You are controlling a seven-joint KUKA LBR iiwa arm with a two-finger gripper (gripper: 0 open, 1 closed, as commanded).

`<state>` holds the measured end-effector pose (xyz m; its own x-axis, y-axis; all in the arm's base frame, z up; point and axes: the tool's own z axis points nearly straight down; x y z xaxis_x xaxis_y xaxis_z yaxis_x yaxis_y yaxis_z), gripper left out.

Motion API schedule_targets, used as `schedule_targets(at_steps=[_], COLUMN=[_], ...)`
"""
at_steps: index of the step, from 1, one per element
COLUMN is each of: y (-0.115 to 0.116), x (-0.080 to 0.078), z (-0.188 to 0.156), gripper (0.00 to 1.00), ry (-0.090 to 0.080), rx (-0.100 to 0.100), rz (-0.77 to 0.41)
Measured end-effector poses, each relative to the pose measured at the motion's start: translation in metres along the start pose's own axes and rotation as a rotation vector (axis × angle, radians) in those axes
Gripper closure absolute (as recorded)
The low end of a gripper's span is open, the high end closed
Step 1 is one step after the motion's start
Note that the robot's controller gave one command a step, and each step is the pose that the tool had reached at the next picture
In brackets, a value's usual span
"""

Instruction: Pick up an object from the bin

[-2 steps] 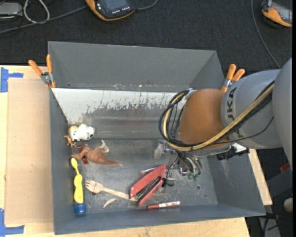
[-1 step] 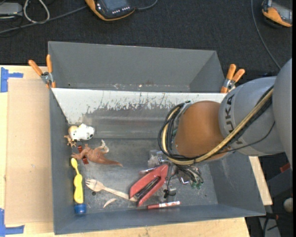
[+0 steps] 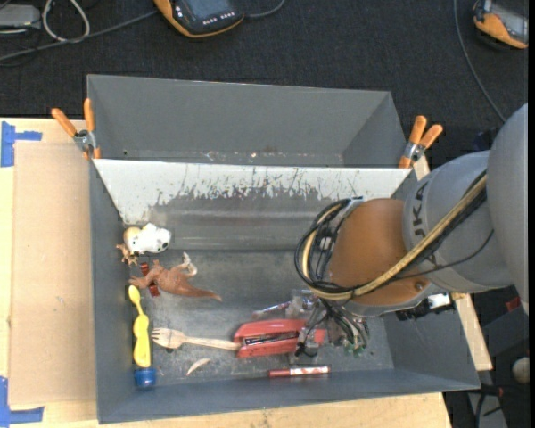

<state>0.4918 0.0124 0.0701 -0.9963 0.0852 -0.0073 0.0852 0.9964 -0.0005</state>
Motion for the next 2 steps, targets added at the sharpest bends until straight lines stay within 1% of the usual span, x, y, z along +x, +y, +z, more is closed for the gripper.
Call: schedule_targets(at_steps=[1, 2], y=[0.0, 0.007], x=[0.0, 0.005], z=[0.0, -0.063], gripper=[1.0, 1.0], ry=[0.0, 0.008], rx=[0.0, 0.001], rz=[-0.001, -0.008])
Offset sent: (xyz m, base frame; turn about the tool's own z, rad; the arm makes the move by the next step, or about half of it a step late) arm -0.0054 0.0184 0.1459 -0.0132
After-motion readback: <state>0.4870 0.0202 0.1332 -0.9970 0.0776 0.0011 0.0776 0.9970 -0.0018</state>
